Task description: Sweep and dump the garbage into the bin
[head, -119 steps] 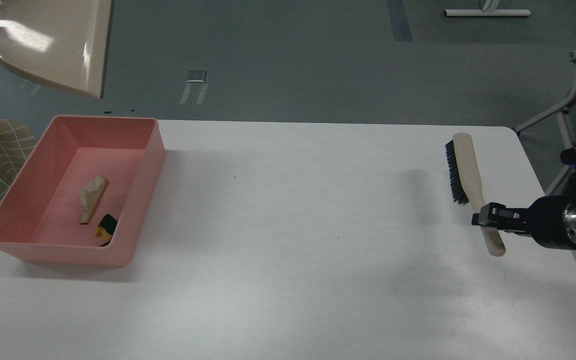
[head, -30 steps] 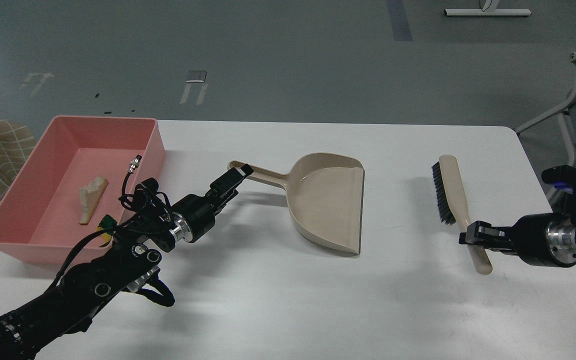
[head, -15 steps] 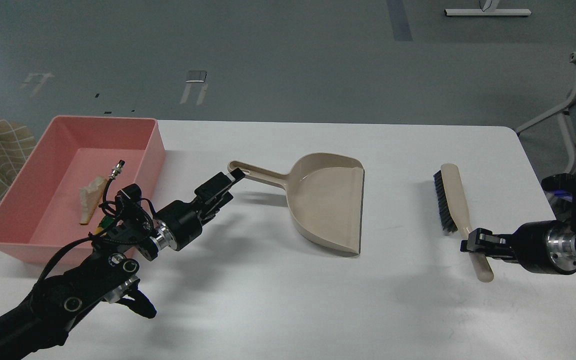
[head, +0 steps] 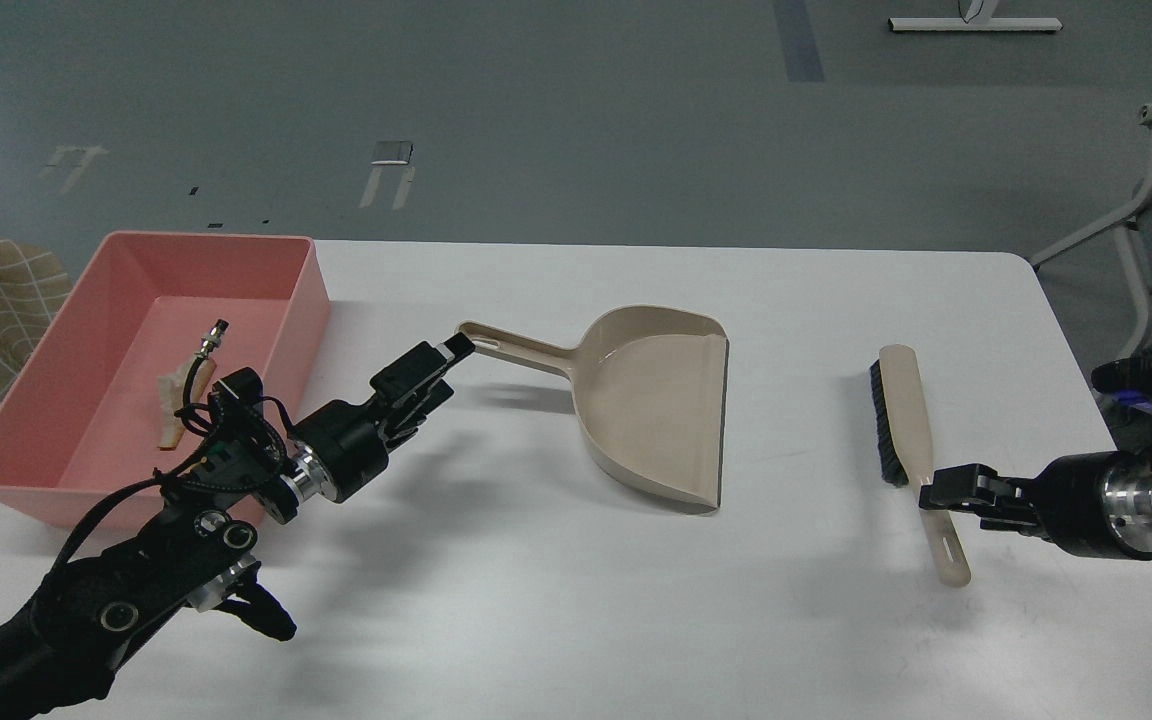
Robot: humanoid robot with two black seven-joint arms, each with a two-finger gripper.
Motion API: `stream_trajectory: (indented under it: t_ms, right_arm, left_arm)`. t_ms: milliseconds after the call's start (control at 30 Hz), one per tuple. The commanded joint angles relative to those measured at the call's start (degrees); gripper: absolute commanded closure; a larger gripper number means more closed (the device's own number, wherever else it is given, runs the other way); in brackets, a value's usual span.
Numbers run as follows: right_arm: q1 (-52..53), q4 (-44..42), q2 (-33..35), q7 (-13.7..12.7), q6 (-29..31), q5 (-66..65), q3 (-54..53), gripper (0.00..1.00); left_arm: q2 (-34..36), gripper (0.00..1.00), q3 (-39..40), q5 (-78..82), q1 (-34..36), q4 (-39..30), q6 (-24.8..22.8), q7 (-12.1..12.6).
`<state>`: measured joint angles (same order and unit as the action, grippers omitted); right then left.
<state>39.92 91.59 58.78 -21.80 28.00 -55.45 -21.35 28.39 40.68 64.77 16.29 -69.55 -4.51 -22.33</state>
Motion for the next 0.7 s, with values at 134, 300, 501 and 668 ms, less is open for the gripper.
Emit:
stream_trajectory:
  t_ms: [134,300,501,668]
  right_arm:
    - [0.0,0.8,6.3,0.2,0.0,2.8,-3.5,0.05]
    - [0.0,0.6,9.9,0.5,0.0,8.3,-8.8,0.05]
    - [-0.1,-0.4,7.8,2.2,0.0,9.4,-20.0,0.05]
    - [-0.2,-4.0,0.8,3.9,-0.8,9.3,-31.6,0.05]
  left_arm:
    - [5.5,0.02,2.1,0.0,-4.1,-8.3,-2.0,0.0]
    - [11.1,0.02,7.7,-2.4,-8.9,-16.5,-5.7,0.1]
    - [13.1,0.02,17.7,-9.5,-10.2,-22.8,-8.0,0.6]
    - [12.9,0.02,21.0,-15.2,-2.1,-21.8,-7.7,1.1]
